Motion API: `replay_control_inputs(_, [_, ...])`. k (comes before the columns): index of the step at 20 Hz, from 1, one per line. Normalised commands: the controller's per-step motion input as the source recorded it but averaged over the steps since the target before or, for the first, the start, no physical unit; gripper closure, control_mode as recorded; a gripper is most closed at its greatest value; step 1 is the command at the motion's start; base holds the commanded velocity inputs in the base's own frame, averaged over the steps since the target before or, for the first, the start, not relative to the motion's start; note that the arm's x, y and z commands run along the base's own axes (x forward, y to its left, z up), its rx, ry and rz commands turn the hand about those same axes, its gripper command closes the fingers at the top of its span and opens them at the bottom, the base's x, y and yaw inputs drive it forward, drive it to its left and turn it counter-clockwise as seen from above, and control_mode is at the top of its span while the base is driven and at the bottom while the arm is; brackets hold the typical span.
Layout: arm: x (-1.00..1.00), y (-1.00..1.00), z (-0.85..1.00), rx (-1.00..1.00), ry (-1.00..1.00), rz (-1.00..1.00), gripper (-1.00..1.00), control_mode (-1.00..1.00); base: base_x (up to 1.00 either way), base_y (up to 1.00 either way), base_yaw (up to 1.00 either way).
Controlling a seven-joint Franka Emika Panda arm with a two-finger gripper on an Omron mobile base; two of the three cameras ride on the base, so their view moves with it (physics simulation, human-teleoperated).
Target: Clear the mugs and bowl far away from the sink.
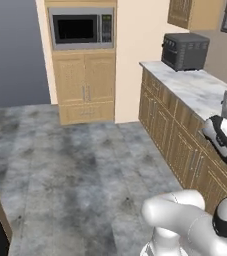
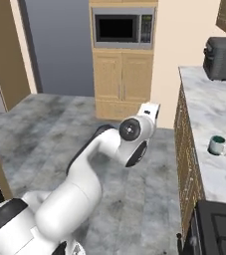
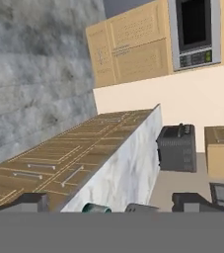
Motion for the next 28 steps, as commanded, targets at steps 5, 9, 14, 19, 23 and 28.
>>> replay_control_inputs(5, [0.0, 0.0, 0.0, 0.0, 0.0, 0.0, -1.0, 1.0, 0.0, 0.07, 0.5])
replay_control_inputs(9, [0.0, 0.0, 0.0, 0.0, 0.0, 0.0, -1.0, 1.0, 0.0, 0.0, 0.65])
replay_control_inputs(14, [0.0, 0.0, 0.0, 0.0, 0.0, 0.0, -1.0, 1.0, 0.04, 0.11, 0.73])
replay_control_inputs(19, [0.0, 0.0, 0.0, 0.0, 0.0, 0.0, -1.0, 1.0, 0.14, 0.19, 0.75])
replay_control_inputs(23, [0.0, 0.0, 0.0, 0.0, 0.0, 0.0, -1.0, 1.0, 0.38, 0.27, 0.69])
replay_control_inputs(28, [0.0, 0.0, 0.0, 0.0, 0.0, 0.0, -1.0, 1.0, 0.45, 0.17, 0.65])
